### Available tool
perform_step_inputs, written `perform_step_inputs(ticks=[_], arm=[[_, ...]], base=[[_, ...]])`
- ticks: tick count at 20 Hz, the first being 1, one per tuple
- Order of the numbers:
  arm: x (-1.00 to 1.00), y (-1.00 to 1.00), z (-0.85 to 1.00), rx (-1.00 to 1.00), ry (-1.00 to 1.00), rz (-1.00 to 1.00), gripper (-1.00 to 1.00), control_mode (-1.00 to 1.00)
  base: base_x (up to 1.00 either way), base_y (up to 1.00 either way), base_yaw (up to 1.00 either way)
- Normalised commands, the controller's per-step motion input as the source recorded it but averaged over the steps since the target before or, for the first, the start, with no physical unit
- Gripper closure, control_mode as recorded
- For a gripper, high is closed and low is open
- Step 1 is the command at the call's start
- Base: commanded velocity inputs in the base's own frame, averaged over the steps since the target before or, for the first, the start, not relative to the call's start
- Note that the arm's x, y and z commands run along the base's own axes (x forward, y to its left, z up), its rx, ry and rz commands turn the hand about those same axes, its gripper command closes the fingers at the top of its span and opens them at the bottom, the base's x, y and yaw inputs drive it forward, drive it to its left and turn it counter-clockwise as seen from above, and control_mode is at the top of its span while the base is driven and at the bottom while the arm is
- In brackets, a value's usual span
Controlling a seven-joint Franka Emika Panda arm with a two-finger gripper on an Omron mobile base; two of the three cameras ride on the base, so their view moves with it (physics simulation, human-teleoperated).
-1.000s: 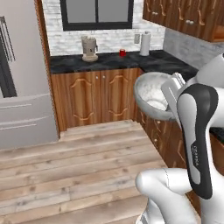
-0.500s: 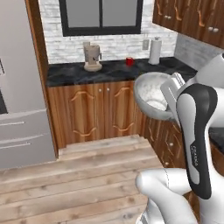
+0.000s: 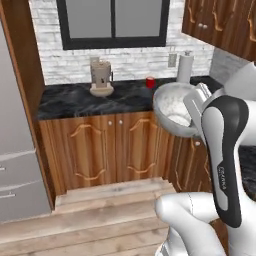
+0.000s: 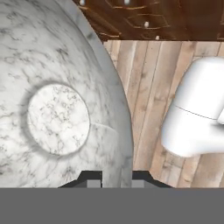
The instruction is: Clear the mugs and bowl far away from the sink.
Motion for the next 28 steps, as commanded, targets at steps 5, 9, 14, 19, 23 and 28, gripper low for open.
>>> perform_step_inputs(ticks=[5, 9, 14, 19, 23, 28], arm=[[0.0, 0.0, 0.0, 0.0, 0.0, 0.0, 1.0, 1.0], [0.0, 0.0, 0.0, 0.0, 0.0, 0.0, 1.0, 1.0], [0.0, 0.0, 0.0, 0.0, 0.0, 0.0, 1.0, 1.0], [0.0, 0.0, 0.0, 0.0, 0.0, 0.0, 1.0, 1.0], [0.0, 0.0, 0.0, 0.0, 0.0, 0.0, 1.0, 1.0], [0.0, 0.0, 0.0, 0.0, 0.0, 0.0, 1.0, 1.0]], base=[[1.0, -0.23, 0.01], [1.0, 0.04, -0.04], [1.0, 0.03, -0.2], [0.9, 0.0, -0.28], [0.47, 0.01, -0.2], [0.4, 0.18, -0.22]])
